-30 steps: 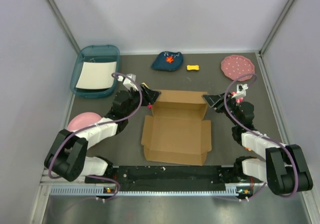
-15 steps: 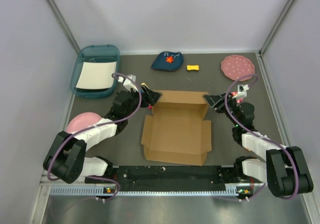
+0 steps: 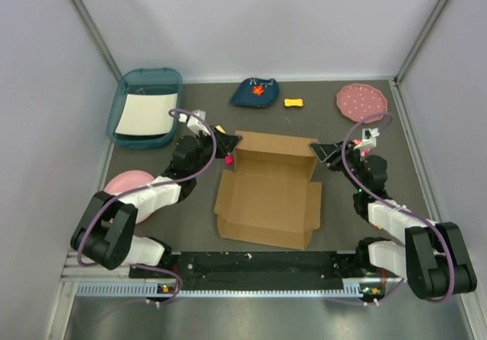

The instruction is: Fold the paper box

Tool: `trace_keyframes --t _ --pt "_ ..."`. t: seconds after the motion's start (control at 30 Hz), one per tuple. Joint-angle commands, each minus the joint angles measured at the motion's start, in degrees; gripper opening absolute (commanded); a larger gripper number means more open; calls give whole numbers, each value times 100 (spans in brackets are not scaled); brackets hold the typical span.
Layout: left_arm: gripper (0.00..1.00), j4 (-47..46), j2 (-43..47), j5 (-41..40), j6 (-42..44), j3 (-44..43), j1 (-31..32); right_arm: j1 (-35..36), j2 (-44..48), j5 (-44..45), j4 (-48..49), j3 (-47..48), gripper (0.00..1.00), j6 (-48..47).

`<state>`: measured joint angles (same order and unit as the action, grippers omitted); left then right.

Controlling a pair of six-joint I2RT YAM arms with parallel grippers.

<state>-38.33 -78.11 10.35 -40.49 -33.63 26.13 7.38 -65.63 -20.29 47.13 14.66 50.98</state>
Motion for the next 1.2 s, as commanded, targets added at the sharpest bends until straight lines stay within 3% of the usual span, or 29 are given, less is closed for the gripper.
trace_keyframes --t 0.0,0.57,0.73,0.83,0.97,1.17 --pt "15 36 -486 503 33 444 85 -35 -451 113 -1848 -481 50 -545" --pt "21 88 -698 530 129 515 -11 -35 -1119 237 -1875 -498 48 -229" --pt "22 421 -373 486 225 392 -29 -35 -734 192 -1926 -455 48 -211" --pt "29 667 -170 451 287 225 -29 -26 -154 236 -2462 -209 54 -342" --pt "50 949 -21 389 314 -82 -29 -35 444 386 -3401 221 67 -484" --pt "59 1353 93 275 384 -381 -29 -35 814 509 -4001 758 72 -677"
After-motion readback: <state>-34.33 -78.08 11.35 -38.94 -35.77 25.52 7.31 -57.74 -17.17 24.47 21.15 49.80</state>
